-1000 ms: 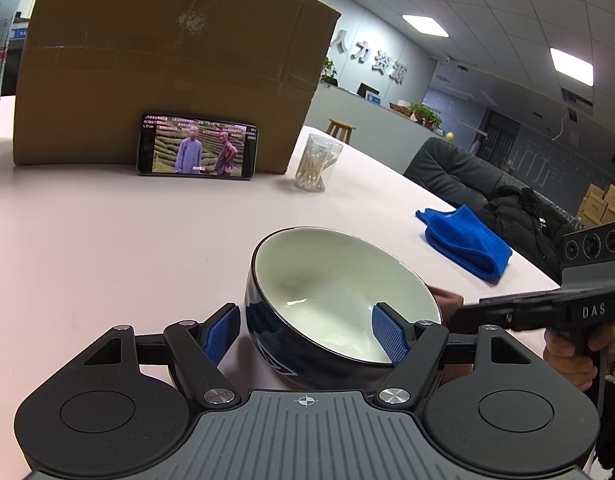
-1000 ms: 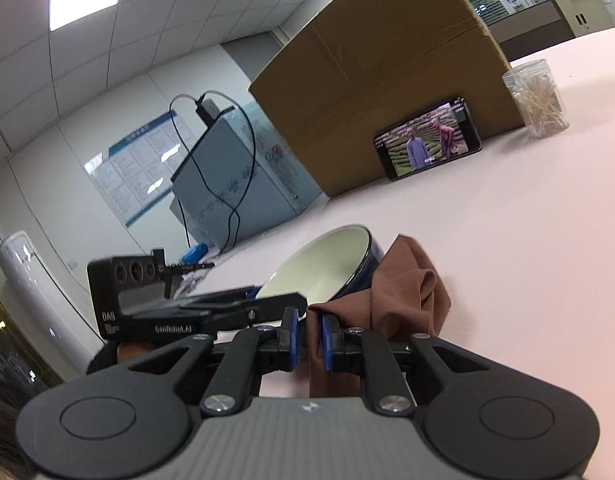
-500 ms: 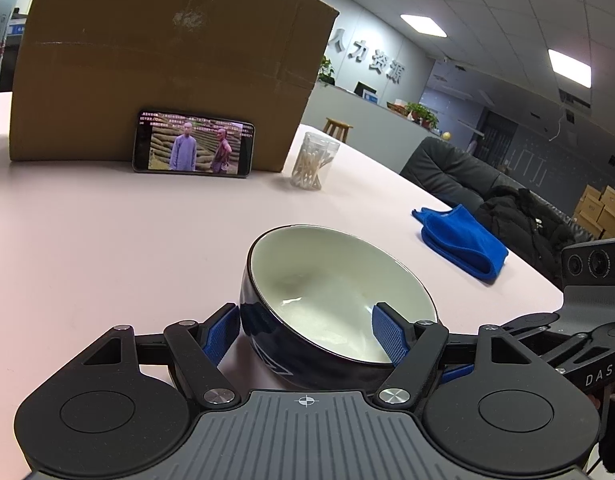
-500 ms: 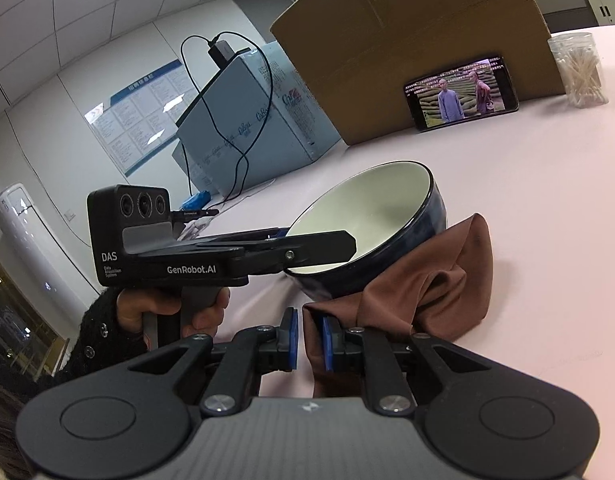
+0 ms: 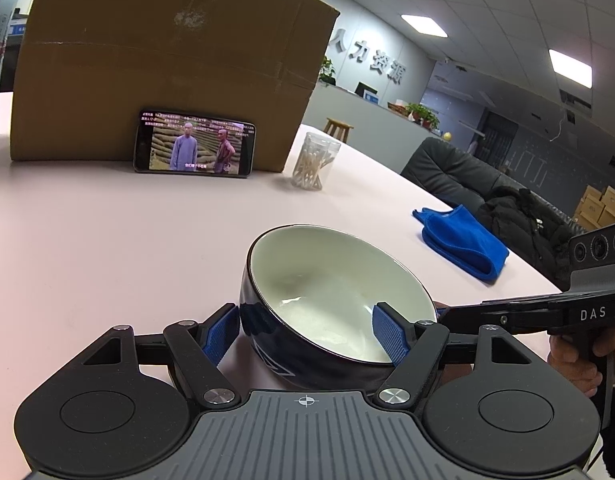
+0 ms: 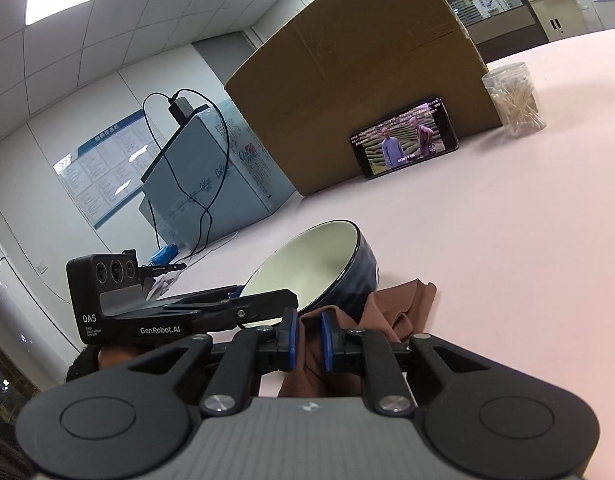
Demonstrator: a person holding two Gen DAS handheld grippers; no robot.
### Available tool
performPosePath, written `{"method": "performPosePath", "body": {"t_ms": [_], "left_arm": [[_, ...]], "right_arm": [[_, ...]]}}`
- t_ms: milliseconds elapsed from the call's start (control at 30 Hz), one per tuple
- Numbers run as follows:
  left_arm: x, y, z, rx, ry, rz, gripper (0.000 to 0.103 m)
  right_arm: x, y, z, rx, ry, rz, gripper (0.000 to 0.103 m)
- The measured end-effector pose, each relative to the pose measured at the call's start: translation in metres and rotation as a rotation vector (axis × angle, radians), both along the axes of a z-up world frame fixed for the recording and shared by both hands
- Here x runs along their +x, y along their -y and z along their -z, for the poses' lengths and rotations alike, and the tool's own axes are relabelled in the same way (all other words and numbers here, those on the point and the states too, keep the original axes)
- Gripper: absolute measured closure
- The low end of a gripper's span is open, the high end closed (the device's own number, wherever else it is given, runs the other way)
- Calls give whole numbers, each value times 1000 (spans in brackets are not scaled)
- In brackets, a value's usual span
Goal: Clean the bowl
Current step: 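Move the right gripper with the cloth under the bowl's base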
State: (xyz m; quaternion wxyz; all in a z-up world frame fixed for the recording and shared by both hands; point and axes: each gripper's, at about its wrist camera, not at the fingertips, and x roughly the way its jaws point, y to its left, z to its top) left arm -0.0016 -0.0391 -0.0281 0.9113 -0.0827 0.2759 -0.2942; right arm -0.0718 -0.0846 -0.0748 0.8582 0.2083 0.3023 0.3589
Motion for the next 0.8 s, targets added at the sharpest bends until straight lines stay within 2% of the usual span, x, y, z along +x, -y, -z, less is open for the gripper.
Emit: {"method": "performPosePath", "body": {"t_ms": [100, 433, 600, 700, 767, 800], "left_arm": [[0, 0, 0, 0, -2, -2, 29], [1, -1, 1, -2, -5, 0, 29], [3, -2, 2, -4, -7, 1, 29], [4, -1, 2, -3, -6, 0, 29], [5, -2, 2, -4, -7, 0, 29], [5, -2, 2, -4, -8, 0, 29]], "right_arm": [[0, -13, 0, -46, 3, -40, 87], [0, -39, 1, -87, -20, -144, 87], [-8, -40, -4, -107, 2, -135, 87], [-17, -34, -13, -159, 60, -68, 68], [-18, -34, -16, -208, 89, -29, 47], [-20, -34, -18, -247, 108, 0, 44]]}}
